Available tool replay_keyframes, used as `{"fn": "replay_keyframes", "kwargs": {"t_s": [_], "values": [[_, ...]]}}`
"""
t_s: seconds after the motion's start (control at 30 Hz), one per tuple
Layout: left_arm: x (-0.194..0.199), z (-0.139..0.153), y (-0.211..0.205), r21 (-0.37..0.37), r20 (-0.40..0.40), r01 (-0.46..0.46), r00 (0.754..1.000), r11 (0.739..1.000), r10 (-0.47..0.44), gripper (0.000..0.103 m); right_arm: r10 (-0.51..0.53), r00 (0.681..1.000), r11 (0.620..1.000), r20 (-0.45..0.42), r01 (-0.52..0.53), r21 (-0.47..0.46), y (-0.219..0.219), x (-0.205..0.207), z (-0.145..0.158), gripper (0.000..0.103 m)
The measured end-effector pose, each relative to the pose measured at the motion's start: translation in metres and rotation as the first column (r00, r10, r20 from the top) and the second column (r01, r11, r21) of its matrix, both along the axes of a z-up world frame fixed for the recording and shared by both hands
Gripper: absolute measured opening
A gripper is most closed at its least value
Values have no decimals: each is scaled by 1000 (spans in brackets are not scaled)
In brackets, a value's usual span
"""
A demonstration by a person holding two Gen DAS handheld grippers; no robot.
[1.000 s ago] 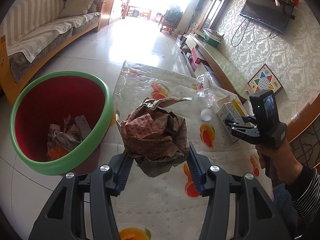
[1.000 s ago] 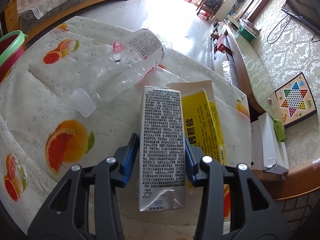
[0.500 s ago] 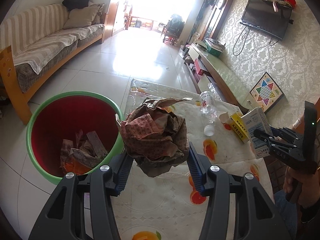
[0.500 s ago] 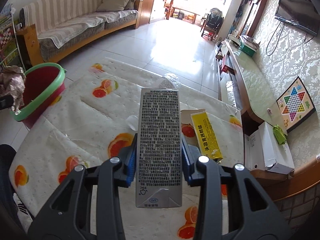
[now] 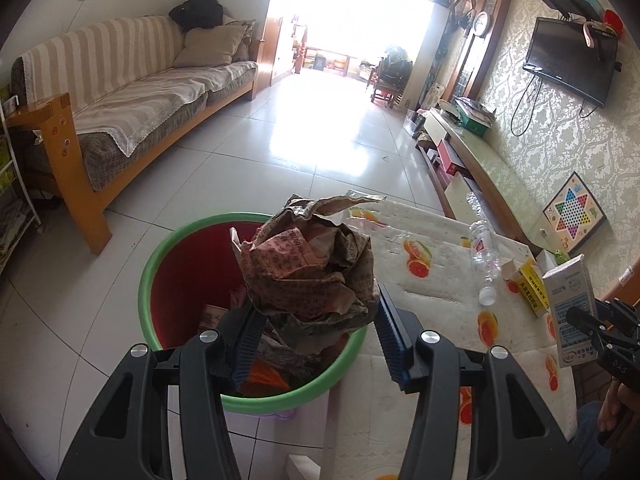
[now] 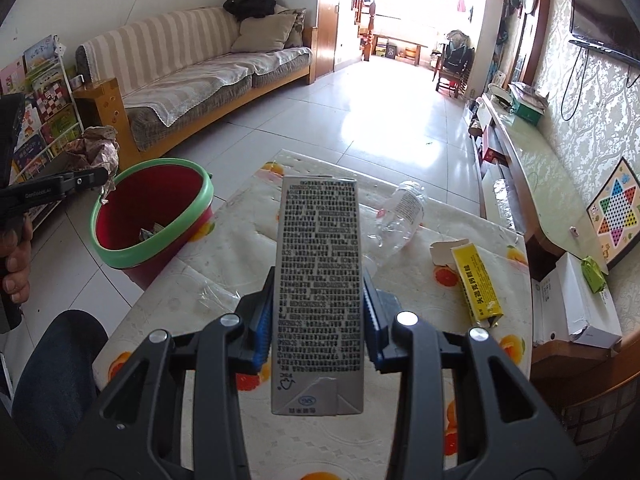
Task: Collect trash
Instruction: 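Carry the paper wad over the red bin and open the left tool, then carry the white carton over the red bin and open the right tool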
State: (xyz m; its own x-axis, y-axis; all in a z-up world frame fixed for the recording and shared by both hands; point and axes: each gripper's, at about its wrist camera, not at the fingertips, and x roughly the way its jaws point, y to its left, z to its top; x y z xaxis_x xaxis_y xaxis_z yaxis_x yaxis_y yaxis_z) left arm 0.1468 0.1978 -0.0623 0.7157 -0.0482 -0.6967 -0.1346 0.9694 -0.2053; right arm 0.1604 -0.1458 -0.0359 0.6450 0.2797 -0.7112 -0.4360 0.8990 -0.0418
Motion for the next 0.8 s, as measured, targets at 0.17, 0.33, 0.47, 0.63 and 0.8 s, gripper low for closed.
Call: {"fn": "replay_keyframes", "kwargs": {"t_s": [0.17, 0.33, 0.47, 0.63, 0.8], "values": [[12, -16, 33, 2, -39, -42, 998, 999, 42, 50, 36, 999, 999, 4, -36, 10, 28, 5, 3, 36], [23, -37, 51, -9, -82, -60, 995, 998, 59, 61, 76, 997, 997, 1, -76, 7, 54, 8, 3, 36], [24, -45, 62, -24, -96, -92, 991, 995, 90, 83, 98, 995, 995, -4, -98, -5, 70, 6, -1, 36], [16, -50, 65, -24, -105, -103, 990, 994, 100, 95, 118, 993, 993, -19, -119, -18, 86, 11, -7, 36], [9, -51, 69, 3, -114, -108, 988, 994, 107, 95, 144, 989, 990, -32, -144, -5, 107, 19, -10, 36]]}}
